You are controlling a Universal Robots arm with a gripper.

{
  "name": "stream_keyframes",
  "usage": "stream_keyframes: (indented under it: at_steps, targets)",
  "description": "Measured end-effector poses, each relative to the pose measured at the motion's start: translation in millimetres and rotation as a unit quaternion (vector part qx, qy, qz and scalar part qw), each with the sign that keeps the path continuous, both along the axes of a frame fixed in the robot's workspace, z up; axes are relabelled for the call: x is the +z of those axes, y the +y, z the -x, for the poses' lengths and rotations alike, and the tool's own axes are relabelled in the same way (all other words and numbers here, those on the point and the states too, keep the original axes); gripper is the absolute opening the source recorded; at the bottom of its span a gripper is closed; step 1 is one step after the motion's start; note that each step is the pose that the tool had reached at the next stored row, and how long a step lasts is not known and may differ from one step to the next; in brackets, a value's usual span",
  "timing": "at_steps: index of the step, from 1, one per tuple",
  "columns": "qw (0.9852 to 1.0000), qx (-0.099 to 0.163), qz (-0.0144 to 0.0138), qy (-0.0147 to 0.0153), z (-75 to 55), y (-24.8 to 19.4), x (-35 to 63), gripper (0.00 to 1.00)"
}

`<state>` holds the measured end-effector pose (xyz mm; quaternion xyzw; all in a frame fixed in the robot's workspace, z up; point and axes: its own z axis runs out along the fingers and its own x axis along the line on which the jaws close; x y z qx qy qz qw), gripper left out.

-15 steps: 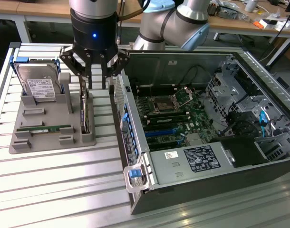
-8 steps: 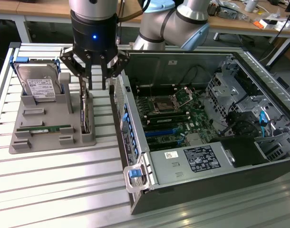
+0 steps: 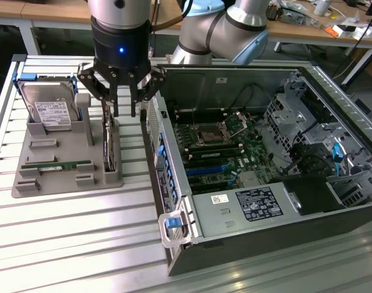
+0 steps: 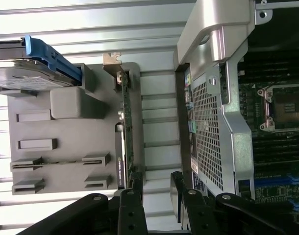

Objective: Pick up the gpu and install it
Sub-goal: 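Pick up the gpu and move the gpu toward the slot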

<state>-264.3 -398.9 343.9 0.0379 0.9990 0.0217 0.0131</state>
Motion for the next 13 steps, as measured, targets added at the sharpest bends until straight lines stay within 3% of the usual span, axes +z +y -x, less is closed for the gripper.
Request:
stream_keyframes:
  at_steps: [13]
  targets:
    - [1.0,0.0,0.0,0.0,0.0,0.0,-4.3,0.36]
